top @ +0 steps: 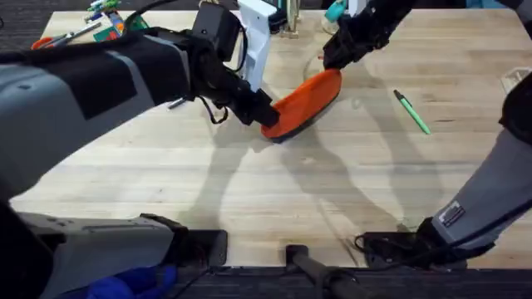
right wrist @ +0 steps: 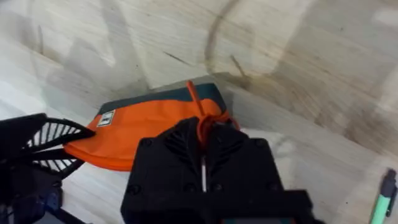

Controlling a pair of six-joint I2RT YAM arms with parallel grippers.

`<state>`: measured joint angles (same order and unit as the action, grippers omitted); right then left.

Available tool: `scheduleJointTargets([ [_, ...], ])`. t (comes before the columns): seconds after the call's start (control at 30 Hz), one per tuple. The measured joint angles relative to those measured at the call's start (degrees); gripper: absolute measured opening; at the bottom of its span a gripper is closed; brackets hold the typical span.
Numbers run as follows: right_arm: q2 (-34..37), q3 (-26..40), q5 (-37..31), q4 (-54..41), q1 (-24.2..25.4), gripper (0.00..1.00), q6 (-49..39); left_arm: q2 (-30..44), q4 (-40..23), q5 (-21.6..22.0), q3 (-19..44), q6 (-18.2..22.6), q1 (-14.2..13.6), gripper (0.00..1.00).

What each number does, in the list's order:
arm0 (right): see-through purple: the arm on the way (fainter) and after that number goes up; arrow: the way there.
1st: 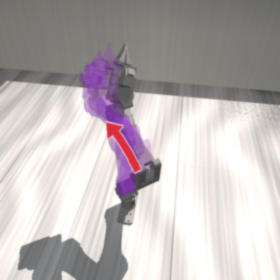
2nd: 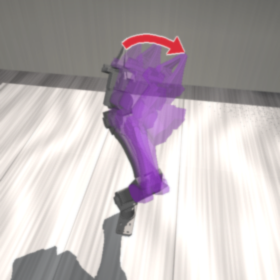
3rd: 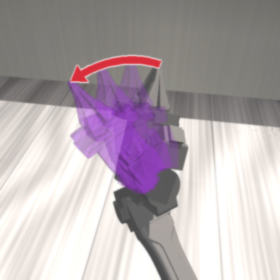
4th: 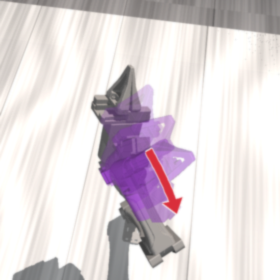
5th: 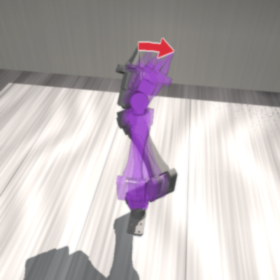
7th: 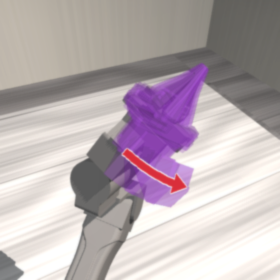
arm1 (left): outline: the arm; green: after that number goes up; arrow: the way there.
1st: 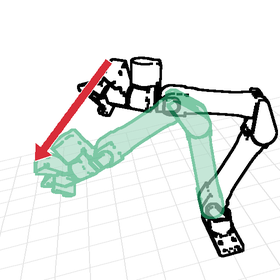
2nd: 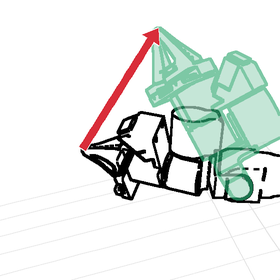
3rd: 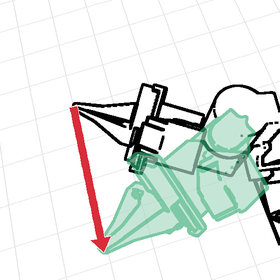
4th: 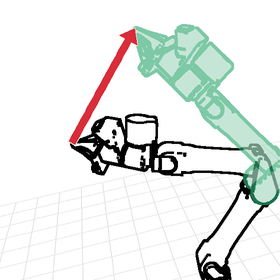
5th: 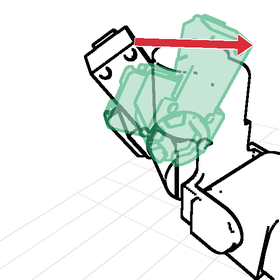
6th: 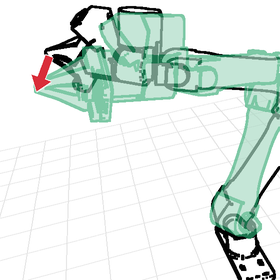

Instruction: Unzip the bag, pick up the pens from the table one at a time and place them inside, then zip the bag closed.

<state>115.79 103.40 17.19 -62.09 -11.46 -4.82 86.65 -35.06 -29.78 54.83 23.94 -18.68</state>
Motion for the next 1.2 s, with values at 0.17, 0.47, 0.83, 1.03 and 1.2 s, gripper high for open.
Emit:
scheduleJointTargets([
  [0.17, 0.0, 2.44, 0.02, -1.49, -0.11, 0.031, -0.08, 0.02, 0.39, 0.02, 0.0, 0.0, 0.02, 0.042],
  [0.47, 0.0, 3.52, -1.6, -1.43, -2.08, 0.031, -1.78, 0.0, 0.03, 0.11, 0.0, 0.0, 0.02, 0.042],
  [0.83, 0.0, 4.53, -5.78, -1.04, -7.11, 0.031, -3.19, 0.0, -1.45, 0.7, -0.25, -0.02, 0.24, 0.042],
  [1.03, 0.0, 4.79, -7.61, -1.19, -9.88, 0.031, -3.42, 0.01, -1.74, 0.94, -0.42, -0.2, 0.24, 0.042],
  [1.2, -0.02, 4.91, -8.23, -1.17, -12.04, 0.031, -3.57, 0.02, -2.08, 0.96, -0.48, -0.34, 0.24, 0.042],
])
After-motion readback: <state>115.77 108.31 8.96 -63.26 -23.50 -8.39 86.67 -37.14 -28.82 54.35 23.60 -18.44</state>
